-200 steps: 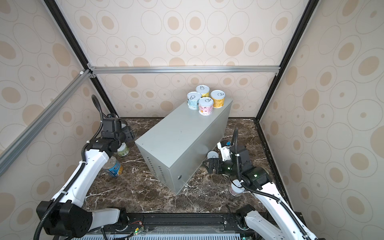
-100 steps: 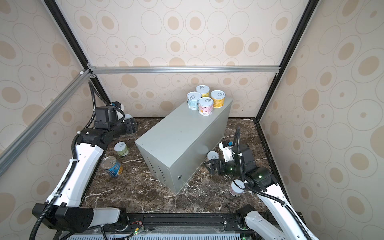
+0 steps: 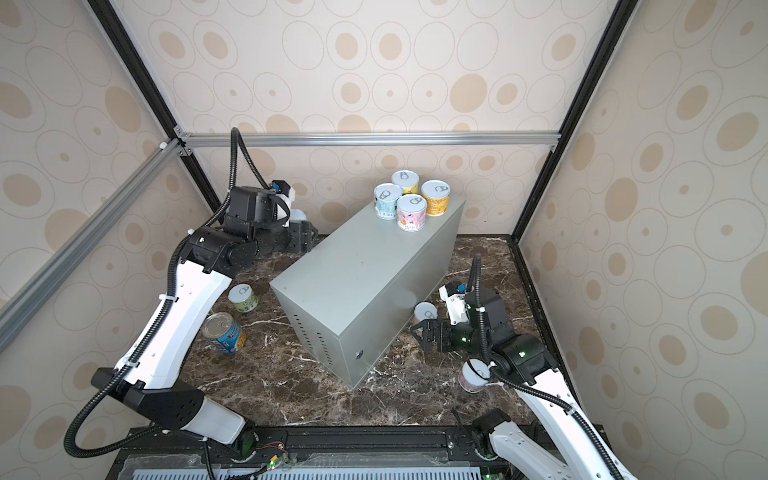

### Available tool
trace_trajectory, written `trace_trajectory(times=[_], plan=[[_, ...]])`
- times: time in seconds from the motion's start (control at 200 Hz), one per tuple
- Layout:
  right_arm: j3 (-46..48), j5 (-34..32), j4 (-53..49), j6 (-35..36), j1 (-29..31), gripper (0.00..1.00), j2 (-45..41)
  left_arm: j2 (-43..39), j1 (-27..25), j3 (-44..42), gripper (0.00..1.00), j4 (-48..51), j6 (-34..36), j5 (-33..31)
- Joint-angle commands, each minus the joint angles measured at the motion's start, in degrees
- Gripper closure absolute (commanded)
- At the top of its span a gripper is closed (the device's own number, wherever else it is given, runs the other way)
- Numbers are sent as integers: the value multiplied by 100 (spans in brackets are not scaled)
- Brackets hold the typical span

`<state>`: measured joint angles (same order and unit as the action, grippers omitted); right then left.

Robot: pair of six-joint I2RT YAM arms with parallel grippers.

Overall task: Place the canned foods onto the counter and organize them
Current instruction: 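Lift the held can with the left gripper up over the box top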

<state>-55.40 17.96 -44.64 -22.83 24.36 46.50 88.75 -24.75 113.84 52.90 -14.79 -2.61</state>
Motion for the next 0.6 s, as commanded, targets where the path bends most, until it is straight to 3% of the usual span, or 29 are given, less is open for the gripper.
trace_trajectory(times=[0.0, 0.175, 0.595], plan=[[-164, -54, -92, 116, -10, 0, 51, -16, -182, 652, 42, 61, 264, -285], [-197, -71, -80, 156, -10, 0, 108, 91, -422, 672, 42, 109, 296, -38], [-48, -25, -22, 172, -10, 0, 258, 542, -1104, 1142, 42, 237, 379, -252]])
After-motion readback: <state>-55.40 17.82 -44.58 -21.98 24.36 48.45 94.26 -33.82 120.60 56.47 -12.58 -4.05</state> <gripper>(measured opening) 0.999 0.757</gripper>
